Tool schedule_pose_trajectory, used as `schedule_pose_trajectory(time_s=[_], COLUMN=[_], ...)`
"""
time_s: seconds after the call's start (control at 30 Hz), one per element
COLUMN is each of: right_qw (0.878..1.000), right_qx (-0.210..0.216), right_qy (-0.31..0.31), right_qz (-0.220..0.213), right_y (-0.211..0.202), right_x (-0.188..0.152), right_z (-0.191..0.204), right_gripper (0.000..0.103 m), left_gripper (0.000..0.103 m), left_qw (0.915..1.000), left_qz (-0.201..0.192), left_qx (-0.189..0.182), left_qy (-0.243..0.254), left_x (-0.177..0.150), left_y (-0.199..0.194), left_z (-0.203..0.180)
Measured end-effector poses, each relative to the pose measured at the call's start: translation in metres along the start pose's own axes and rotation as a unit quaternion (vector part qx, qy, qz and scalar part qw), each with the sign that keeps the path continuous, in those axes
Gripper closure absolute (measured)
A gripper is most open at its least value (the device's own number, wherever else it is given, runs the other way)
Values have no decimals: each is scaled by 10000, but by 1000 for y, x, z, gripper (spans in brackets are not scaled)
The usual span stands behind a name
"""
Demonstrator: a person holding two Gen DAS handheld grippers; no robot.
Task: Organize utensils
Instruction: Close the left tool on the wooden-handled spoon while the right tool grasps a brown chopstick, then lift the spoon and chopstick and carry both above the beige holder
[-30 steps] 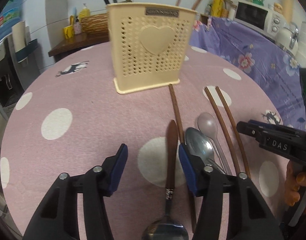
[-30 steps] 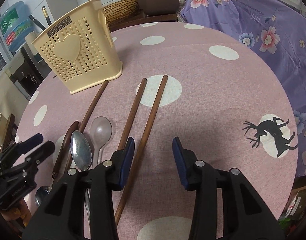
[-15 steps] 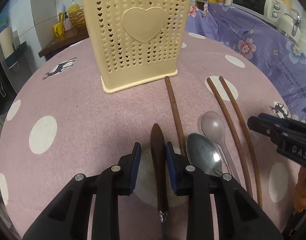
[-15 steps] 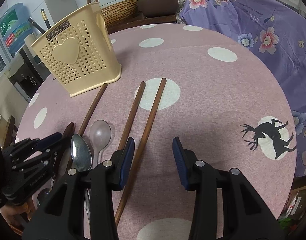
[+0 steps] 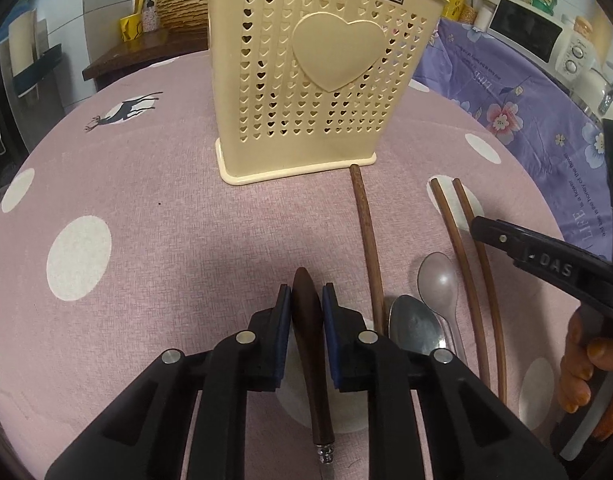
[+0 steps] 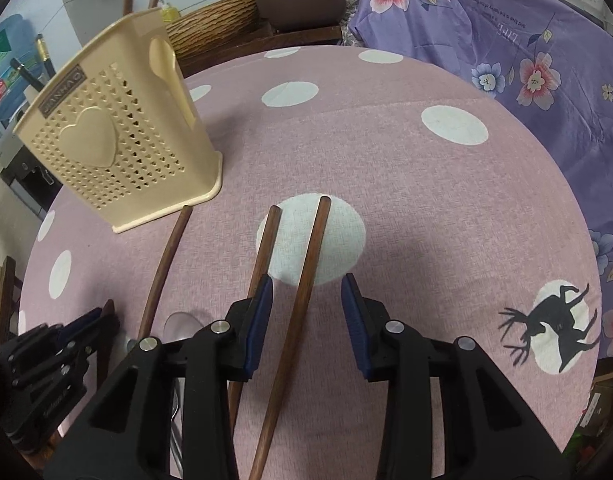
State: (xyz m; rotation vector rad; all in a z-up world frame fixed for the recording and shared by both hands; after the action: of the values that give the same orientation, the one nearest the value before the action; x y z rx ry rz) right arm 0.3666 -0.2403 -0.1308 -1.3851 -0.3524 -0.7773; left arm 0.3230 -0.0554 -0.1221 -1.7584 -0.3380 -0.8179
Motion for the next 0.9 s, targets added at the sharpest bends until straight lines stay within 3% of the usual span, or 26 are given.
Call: schedule_pose_trajectory(time_s=[0.17, 0.43, 0.9], right_qw=[9998, 9976, 9997], right_qx=[-175, -543, -38], right_qy=[-112, -428, -108], right_qz=[-18, -98, -226], right_y=[6, 17, 15], right_x=[3, 11, 17], right_z=[5, 11, 12], right_gripper=[73, 93, 95], left_gripper=[86, 86, 87], left_qw=[10000, 9991, 9997], left_qz=[-14, -7, -189], left_qx=[60, 265, 164], left_qy=[75, 324, 56], left_x=[-1, 0, 8], left_y=[1, 3, 0], left_z=[-2, -7, -1])
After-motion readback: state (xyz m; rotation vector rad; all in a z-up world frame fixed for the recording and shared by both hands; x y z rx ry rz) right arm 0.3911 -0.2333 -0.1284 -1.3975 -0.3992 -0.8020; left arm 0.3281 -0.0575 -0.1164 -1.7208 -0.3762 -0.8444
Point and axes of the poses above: each gripper's, at about its wrist camera, not at the fingertips, and y roughly the way its jaws point, z to its left, x to its top, the point moved 6 cm from there along y, roughly the way its jaws point, and after that the axes turned 8 degrees about -z, right-handed, at the moved point
